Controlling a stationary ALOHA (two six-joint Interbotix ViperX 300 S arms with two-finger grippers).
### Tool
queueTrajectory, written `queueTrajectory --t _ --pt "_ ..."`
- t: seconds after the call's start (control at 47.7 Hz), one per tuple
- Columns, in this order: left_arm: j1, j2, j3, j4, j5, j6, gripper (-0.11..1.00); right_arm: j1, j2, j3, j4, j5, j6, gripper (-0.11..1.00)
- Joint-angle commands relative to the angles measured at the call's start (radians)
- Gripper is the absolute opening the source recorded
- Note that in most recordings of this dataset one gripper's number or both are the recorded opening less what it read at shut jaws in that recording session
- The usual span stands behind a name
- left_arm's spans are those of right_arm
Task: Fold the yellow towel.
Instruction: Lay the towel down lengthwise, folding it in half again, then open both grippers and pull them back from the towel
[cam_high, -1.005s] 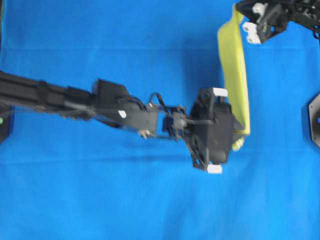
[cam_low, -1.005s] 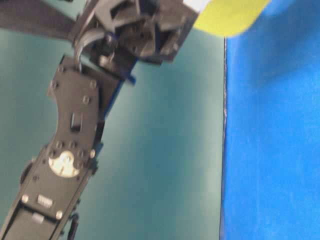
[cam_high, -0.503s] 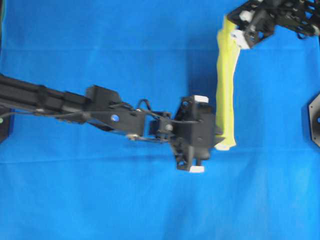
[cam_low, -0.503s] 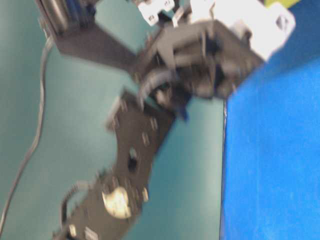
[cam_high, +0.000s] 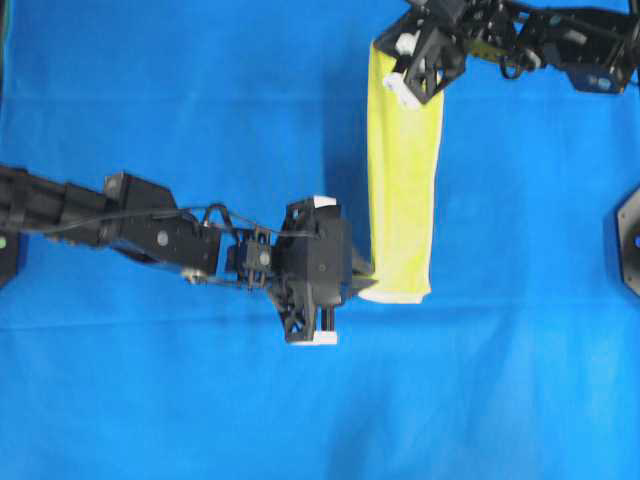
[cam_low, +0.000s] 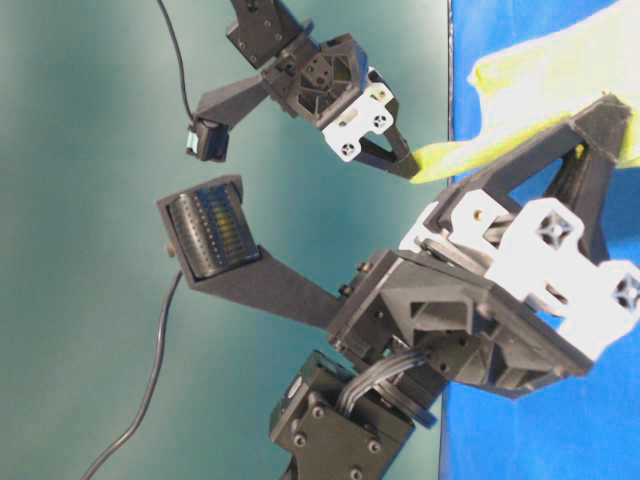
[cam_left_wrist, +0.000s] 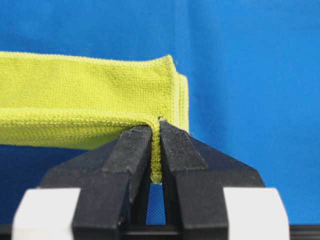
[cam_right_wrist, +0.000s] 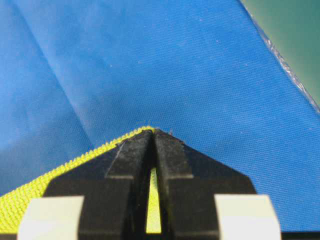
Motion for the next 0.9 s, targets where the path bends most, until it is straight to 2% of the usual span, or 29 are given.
queueTrajectory --t 0.0,0.293,0.356,0.377,0.545,0.587,0.628,0.733,0.88 --pt "-0.026 -0.031 -0.02 0.0 -0.012 -0.003 0.02 -0.003 -0.008 -0.023 -0.009 -0.011 -0.003 0.02" --pt "-0.012 -0.02 -0.031 0.0 -0.012 -0.002 0.04 0.017 0.0 -0.017 -0.037 -0.011 -0.003 0.02" --pt "-0.011 -0.02 -0.032 0.0 -0.012 0.0 0.15 0.018 0.002 -0.017 -0.038 -0.015 -0.003 0.03" --pt "-0.011 -0.021 -0.032 0.0 -0.012 0.0 0.2 0.02 0.0 -0.015 -0.04 -0.017 -0.003 0.07" --pt "-0.003 -0.029 -0.029 0.0 0.0 0.008 0.67 0.026 0.0 -0.015 -0.058 -0.018 -0.005 0.55" --pt "0.0 -0.038 -0.025 0.0 0.011 0.011 0.77 0.026 0.0 -0.015 -0.061 -0.018 -0.005 0.65" --pt "0.003 -0.049 -0.021 0.002 0.028 0.011 0.84 0.026 -0.002 -0.014 -0.061 -0.018 -0.005 0.66" --pt "0.008 -0.095 -0.011 0.0 0.098 0.009 0.86 0.026 -0.014 -0.014 -0.061 -0.011 -0.003 0.6" --pt "0.008 -0.192 0.025 0.0 0.215 -0.005 0.84 0.026 -0.071 0.003 -0.061 0.012 -0.002 0.61"
